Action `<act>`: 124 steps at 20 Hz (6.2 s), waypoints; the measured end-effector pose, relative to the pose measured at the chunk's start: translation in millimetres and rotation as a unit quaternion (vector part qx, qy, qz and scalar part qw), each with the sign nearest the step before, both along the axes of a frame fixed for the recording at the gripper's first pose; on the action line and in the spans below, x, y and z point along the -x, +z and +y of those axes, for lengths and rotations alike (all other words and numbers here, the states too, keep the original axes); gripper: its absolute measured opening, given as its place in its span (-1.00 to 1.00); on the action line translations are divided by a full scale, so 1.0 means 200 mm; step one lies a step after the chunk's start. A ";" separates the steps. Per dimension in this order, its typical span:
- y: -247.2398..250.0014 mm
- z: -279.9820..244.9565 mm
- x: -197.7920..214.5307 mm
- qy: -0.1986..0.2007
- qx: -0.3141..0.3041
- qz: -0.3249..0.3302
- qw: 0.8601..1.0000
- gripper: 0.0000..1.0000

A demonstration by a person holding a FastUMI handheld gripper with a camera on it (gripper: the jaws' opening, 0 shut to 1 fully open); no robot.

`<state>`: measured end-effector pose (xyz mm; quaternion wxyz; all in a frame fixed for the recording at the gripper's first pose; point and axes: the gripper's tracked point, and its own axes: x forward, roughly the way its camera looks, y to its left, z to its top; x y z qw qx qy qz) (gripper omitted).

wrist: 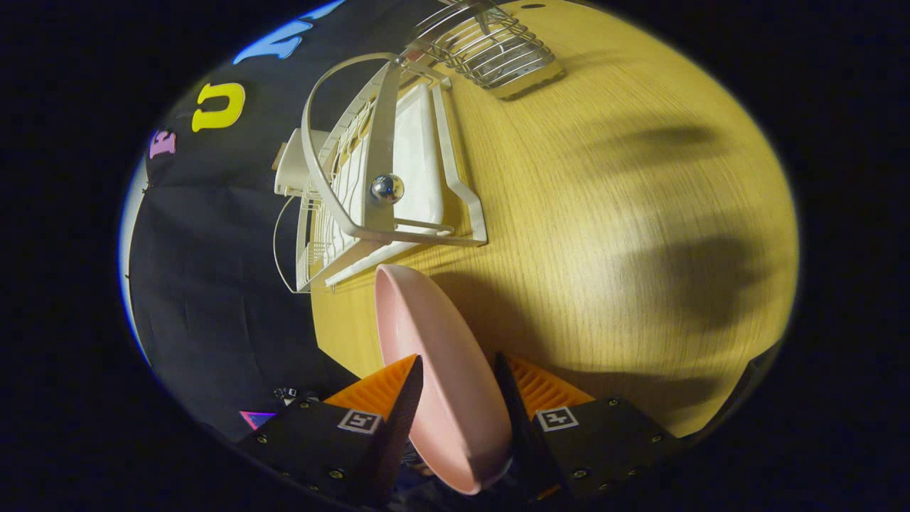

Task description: Take the plate from the dish rack, then take the spoon from the basket and place it into the plate.

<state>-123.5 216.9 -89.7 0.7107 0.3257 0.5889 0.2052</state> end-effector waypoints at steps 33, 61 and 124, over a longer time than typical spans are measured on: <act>0.76 -0.76 -0.95 -0.236 0.153 -0.329 0.902 0.46; 1.30 -0.81 -1.08 -0.291 0.144 -0.419 0.848 -0.91; 0.91 0.59 0.07 0.110 0.145 -0.511 0.840 -0.70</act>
